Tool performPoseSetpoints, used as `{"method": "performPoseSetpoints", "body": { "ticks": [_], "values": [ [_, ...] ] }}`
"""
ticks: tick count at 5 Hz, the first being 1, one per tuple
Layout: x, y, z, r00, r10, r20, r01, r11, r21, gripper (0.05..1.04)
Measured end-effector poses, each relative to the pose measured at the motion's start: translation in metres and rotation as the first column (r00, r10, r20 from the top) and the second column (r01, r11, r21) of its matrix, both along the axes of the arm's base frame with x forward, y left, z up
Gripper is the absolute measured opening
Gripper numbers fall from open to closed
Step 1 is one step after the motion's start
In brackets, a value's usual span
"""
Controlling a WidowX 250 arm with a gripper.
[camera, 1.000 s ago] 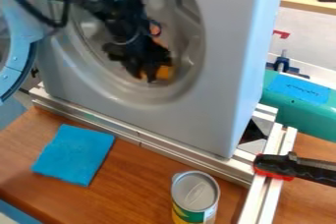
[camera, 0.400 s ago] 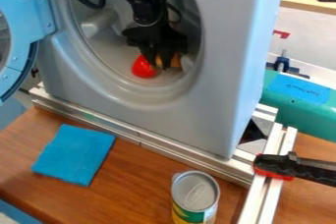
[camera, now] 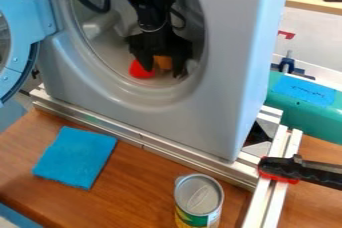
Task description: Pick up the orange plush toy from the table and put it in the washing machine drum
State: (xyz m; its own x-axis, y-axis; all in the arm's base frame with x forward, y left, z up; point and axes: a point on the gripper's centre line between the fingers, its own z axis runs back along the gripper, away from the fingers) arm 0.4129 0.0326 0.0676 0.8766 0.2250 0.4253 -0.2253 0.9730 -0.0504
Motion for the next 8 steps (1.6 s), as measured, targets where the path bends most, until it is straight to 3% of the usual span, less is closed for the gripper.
{"method": "performPoseSetpoints", "body": {
  "ticks": [1,2,3,4,5,6,8],
  "values": [
    [-0.010,-0.001,-0.008,1.000,0.003,-0.023,-0.003,1.000,-0.006,1.000],
    [-0.035,-0.013,0.010,0.999,-0.036,-0.040,0.037,0.998,0.043,1.001],
    [-0.079,-0.024,0.021,0.986,-0.045,-0.161,0.072,0.984,0.166,1.001],
    [-0.127,-0.021,0.012,0.952,-0.012,-0.306,0.072,0.980,0.187,1.001],
    [-0.172,0.002,-0.003,0.882,0.077,-0.464,0.030,0.975,0.220,1.001],
    [-0.191,0.035,-0.019,0.869,0.109,-0.483,-0.012,0.980,0.199,1.001],
    [-0.175,0.080,-0.048,0.920,0.064,-0.387,0.020,0.978,0.208,1.001]
  ]
}}
